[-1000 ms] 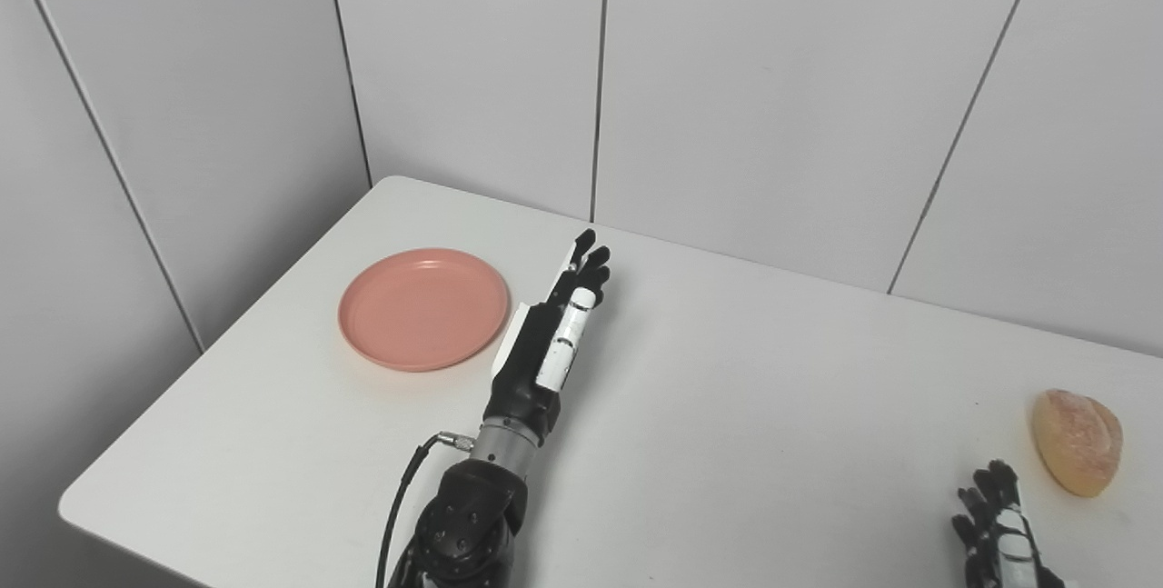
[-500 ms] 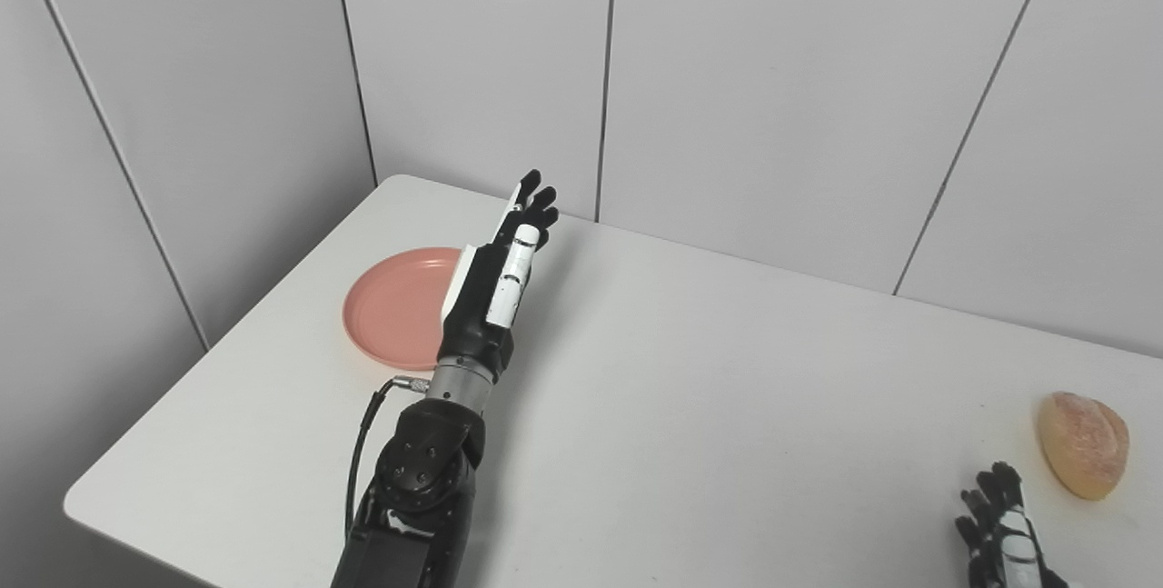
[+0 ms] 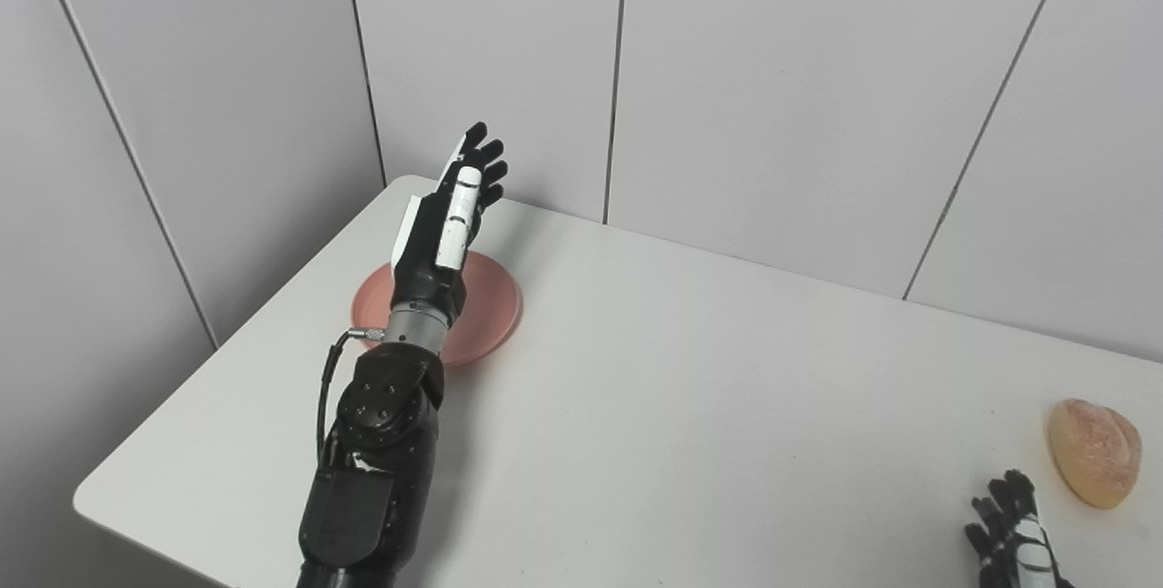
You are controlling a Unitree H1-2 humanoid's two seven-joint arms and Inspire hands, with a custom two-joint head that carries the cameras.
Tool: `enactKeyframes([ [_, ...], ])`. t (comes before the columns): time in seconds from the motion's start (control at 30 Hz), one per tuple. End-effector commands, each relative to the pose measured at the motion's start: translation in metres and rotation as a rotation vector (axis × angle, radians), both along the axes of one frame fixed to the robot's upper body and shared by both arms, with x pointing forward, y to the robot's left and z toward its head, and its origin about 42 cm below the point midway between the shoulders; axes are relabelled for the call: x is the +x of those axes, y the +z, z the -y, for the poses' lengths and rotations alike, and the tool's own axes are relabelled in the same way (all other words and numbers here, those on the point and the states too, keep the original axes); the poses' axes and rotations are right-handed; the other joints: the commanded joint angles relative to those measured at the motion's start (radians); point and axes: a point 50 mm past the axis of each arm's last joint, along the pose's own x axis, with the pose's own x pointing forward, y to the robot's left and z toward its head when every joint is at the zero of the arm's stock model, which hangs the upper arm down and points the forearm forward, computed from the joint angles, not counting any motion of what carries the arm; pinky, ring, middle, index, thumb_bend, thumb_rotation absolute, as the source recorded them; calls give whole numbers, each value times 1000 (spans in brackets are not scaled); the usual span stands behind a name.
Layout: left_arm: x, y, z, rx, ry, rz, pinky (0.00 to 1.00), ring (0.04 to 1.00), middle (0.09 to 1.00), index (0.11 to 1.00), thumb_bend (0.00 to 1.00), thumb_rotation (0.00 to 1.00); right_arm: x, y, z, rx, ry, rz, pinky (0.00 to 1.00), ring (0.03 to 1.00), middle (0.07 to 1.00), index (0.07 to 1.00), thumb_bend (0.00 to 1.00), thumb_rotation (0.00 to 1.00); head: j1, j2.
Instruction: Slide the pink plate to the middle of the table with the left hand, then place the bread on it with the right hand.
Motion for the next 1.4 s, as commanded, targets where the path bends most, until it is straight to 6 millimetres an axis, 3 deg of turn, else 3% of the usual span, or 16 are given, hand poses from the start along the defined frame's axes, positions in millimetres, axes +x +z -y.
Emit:
enactKeyframes([
  [0.0, 7, 29, -10, 30, 15, 69, 904, 918, 923, 927, 422, 1000, 3, 10, 2, 2, 4, 39, 1000, 1000, 1000, 1000, 101, 1000, -1, 0],
  [0.4, 20, 47, -69, 6, 78, 57, 911, 905, 900, 893, 420, 1000, 3, 8, 4, 1, 0, 37, 1000, 1000, 1000, 1000, 112, 1000, 11, -1],
  [0.7, 21, 42, -111, -78, 107, 34, 930, 924, 923, 920, 402, 1000, 3, 9, 4, 3, -3, 36, 1000, 1000, 1000, 1000, 107, 1000, 15, -3],
  [1.0, 21, 34, -140, -128, 120, 12, 946, 936, 933, 931, 372, 1000, 3, 10, 5, 9, 3, 31, 1000, 1000, 1000, 1000, 110, 1000, 24, -5],
  [1.37, 15, 20, -160, -238, 95, -13, 975, 954, 945, 938, 363, 1000, 5, 8, 7, 16, 2, 27, 1000, 1000, 1000, 1000, 129, 1000, 37, -9],
])
